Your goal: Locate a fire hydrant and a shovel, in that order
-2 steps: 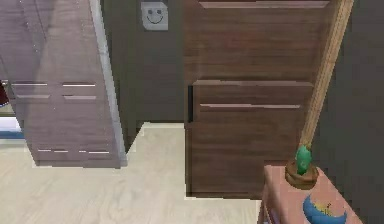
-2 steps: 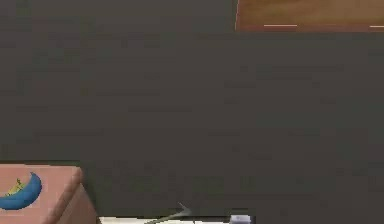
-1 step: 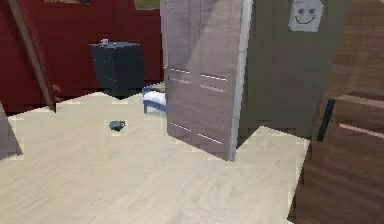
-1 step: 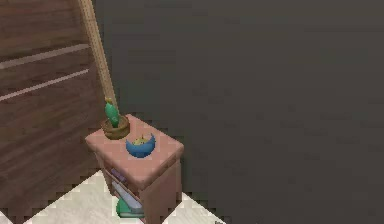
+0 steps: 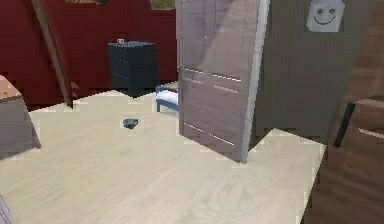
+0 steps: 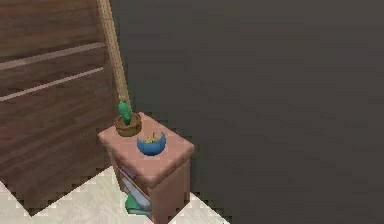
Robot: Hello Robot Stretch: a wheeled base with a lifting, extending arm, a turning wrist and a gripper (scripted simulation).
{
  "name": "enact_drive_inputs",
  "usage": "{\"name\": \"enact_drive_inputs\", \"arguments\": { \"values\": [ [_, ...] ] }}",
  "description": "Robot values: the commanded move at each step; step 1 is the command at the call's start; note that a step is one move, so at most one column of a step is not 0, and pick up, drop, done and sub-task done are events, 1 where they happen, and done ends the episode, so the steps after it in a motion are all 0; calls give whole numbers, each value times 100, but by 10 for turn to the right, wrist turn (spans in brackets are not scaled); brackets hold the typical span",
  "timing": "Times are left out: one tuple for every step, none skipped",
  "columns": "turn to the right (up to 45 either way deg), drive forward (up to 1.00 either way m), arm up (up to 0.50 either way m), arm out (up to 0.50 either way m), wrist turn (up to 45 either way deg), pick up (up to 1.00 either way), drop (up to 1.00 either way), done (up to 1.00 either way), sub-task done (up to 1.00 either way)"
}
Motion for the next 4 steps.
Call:
{"name": "enact_drive_inputs", "arguments": {
  "values": [
    [0,45,0,0,0,0,0,0,0],
    [210,0,0,0,0,0,0,0,0],
    [0,95,0,0,0,0,0,0,0],
    [450,0,0,0,0,0,0,0,0]
  ]
}}
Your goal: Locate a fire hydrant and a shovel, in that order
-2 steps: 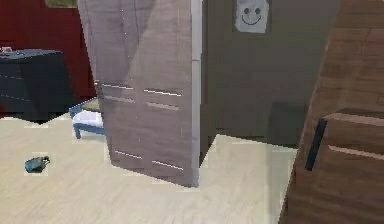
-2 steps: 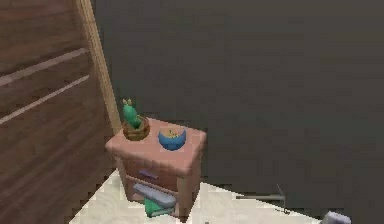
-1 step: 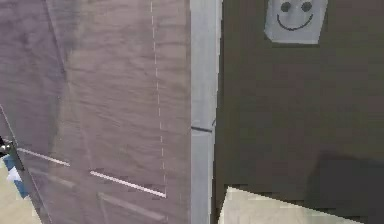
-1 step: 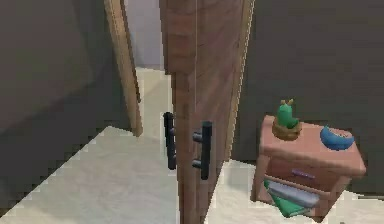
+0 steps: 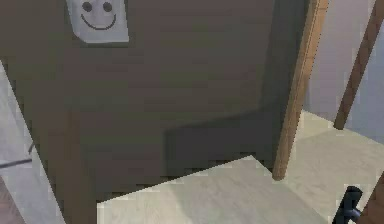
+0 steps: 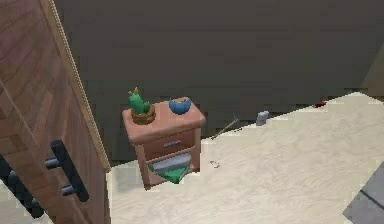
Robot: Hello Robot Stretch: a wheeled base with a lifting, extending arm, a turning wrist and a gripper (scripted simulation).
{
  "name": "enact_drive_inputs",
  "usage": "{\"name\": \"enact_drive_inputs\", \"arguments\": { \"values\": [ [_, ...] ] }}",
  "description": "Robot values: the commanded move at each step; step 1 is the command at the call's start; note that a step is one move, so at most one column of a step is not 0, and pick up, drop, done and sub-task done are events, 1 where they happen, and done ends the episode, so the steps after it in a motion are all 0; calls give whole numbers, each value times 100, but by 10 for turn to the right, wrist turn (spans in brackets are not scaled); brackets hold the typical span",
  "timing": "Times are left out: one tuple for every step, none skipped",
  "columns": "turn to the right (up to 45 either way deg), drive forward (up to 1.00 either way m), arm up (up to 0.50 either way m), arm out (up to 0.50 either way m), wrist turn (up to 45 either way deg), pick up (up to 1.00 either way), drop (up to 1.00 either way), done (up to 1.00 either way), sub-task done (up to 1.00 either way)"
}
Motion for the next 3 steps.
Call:
{"name": "enact_drive_inputs", "arguments": {
  "values": [
    [180,0,0,0,0,0,0,0,0],
    [0,45,0,0,0,0,0,0,0],
    [270,0,0,0,0,0,0,0,0]
  ]
}}
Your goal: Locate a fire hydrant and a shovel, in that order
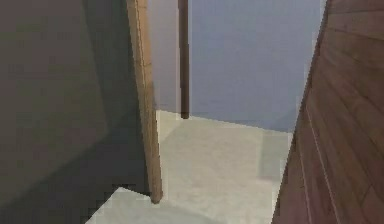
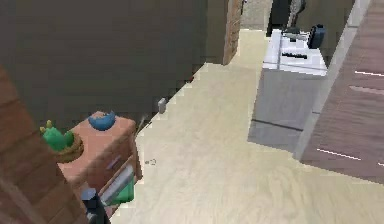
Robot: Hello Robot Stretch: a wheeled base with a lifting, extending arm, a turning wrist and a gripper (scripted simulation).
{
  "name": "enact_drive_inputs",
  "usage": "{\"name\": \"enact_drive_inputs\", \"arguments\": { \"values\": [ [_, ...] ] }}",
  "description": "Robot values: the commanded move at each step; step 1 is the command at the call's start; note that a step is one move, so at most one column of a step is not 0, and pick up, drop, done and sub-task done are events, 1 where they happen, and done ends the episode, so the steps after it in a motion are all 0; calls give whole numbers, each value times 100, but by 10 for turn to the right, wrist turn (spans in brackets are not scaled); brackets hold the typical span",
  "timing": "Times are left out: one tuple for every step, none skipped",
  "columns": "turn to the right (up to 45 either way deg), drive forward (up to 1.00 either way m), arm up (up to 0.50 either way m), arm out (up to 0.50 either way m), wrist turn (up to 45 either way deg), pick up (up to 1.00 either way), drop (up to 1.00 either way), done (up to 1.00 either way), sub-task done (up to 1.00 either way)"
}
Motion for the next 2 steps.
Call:
{"name": "enact_drive_inputs", "arguments": {
  "values": [
    [0,35,0,0,0,0,0,0,0],
    [30,0,0,0,0,0,0,0,0]
  ]
}}
